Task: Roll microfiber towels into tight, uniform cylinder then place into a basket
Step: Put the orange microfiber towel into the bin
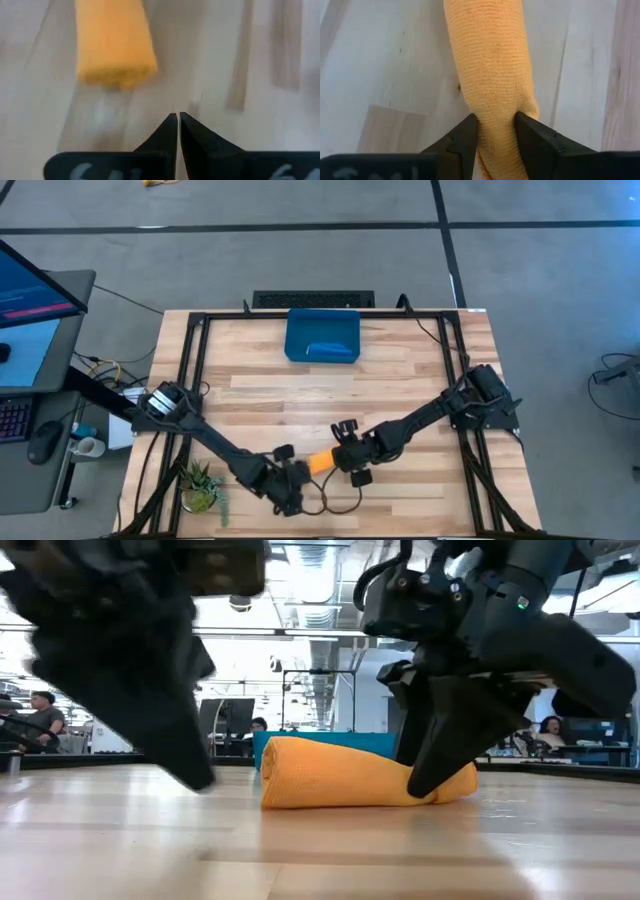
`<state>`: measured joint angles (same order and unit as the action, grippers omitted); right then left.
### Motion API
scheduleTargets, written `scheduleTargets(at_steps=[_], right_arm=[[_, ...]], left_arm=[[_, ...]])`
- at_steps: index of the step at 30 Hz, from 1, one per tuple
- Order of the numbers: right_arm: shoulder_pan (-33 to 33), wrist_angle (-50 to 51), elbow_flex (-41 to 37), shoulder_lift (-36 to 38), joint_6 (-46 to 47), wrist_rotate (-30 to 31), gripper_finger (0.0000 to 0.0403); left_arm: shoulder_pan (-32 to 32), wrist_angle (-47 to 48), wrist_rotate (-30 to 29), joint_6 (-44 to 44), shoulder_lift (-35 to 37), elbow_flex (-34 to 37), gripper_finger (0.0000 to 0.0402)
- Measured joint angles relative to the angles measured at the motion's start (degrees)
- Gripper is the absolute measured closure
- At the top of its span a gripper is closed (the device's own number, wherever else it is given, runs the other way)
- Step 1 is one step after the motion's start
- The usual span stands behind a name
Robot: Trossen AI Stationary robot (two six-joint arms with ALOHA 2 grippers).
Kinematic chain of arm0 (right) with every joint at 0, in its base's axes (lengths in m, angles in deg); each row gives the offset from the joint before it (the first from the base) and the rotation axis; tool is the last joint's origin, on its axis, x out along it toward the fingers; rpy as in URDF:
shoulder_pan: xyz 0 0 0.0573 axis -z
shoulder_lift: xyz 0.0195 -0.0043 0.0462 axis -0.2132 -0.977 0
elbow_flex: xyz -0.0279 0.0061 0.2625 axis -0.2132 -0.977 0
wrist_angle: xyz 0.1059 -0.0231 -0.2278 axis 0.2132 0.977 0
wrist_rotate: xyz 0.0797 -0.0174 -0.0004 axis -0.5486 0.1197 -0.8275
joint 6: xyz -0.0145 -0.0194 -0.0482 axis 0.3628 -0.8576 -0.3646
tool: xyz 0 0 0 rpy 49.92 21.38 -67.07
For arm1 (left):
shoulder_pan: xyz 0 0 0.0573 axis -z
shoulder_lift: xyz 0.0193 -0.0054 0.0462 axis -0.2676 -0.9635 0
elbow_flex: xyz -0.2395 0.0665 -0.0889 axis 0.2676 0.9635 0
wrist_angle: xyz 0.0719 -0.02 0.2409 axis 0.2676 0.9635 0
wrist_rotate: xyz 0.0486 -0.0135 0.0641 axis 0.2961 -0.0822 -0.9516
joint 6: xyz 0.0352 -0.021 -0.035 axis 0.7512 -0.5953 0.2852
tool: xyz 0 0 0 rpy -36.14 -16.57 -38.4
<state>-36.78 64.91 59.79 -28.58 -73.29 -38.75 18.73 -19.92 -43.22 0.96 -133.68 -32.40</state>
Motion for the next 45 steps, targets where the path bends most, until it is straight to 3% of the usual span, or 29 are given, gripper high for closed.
scheduleTargets(at_steps=[8,18,31,39,45], right_arm=[[1.96,1.47,0.02,0.03,6.34,-2.46,0.0259],[3.31,1.46,0.02,0.26,6.78,-6.5,0.0373],[4.95,3.99,-0.55,5.14,3.91,-7.11,0.0375],[8.72,7.3,-0.48,12.97,-0.6,-2.09,0.0376],[14.47,6.78,-0.38,19.85,-5.61,-1.61,0.0376]], left_arm=[[2.71,14.67,-2.77,-7.83,7.03,-0.13,0.0391],[6.37,25.87,-7.31,-11.97,18.54,-0.27,0.0391],[10.39,31.78,-9.16,-14.12,32.4,-0.37,0.0391],[10.37,36.07,-11.84,-14.26,39.28,-0.37,0.0391],[10.37,38.04,-12.35,-13.38,41.82,-0.37,0.0391]])
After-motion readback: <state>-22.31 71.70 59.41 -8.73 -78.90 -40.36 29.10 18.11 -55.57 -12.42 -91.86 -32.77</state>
